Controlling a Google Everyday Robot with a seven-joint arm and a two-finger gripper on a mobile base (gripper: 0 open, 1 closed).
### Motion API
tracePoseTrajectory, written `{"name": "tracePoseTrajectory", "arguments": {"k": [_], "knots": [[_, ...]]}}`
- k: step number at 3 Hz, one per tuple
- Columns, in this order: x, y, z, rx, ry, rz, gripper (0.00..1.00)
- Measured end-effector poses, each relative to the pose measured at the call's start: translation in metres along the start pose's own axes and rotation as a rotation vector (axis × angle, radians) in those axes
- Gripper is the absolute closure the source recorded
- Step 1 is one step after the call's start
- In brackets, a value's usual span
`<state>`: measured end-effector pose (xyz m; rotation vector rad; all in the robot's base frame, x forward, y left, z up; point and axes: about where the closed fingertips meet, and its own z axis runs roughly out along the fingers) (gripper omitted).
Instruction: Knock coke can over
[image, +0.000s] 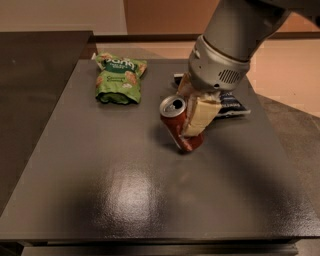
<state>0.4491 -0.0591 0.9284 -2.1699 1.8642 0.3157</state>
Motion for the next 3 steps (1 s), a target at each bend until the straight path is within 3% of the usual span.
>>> {"name": "tracePoseTrajectory", "arguments": {"k": [1, 2, 3], "knots": [[0.017, -0.015, -0.007, 0.020, 0.115, 0.020, 1.00], [0.019, -0.017, -0.006, 0.029, 0.213, -0.024, 1.00], [0.017, -0.011, 0.005, 0.023, 0.300, -0.082, 0.82]]}}
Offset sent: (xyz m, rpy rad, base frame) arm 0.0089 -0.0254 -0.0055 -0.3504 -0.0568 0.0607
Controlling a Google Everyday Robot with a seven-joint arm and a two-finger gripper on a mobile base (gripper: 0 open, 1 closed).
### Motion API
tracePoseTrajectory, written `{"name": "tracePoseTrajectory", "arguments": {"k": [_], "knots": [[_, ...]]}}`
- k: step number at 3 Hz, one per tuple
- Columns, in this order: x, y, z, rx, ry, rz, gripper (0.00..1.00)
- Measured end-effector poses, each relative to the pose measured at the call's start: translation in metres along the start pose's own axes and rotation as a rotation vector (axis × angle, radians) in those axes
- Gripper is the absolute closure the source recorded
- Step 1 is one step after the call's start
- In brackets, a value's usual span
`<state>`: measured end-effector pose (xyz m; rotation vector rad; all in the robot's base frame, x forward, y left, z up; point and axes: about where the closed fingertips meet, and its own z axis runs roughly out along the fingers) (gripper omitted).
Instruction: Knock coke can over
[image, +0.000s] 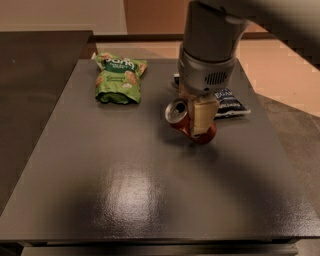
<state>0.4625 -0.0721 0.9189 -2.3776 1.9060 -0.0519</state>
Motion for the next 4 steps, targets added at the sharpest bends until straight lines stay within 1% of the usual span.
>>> {"name": "tracePoseTrajectory", "arguments": {"k": [1, 3, 4], "knots": [[-0.005, 0.007, 0.007, -0.005, 0.058, -0.045, 0.58], [-0.019, 0.013, 0.021, -0.020, 0.111, -0.096, 0.12], [-0.024, 0.012, 0.027, -0.009, 0.105, -0.098, 0.00]]}}
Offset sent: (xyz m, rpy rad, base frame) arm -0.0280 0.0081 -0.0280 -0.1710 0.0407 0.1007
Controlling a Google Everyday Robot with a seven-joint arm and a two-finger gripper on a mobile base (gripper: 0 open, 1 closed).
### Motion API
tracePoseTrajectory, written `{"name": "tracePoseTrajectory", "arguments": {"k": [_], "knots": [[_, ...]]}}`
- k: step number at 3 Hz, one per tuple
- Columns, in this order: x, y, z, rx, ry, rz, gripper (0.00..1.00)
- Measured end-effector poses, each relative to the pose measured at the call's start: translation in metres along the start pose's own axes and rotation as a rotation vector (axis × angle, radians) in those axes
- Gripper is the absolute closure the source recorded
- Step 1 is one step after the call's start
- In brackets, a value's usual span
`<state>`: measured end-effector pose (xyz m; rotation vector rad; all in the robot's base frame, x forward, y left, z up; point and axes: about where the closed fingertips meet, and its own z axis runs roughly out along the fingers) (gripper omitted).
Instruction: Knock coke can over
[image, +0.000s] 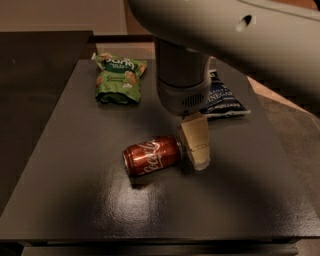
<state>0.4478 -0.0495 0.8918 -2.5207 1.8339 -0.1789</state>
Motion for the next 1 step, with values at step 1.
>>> {"name": "tracePoseTrajectory", "arguments": {"k": [1], "knots": [[0.0000, 0.0000, 0.0000, 0.000, 0.000, 0.000, 0.00]]}}
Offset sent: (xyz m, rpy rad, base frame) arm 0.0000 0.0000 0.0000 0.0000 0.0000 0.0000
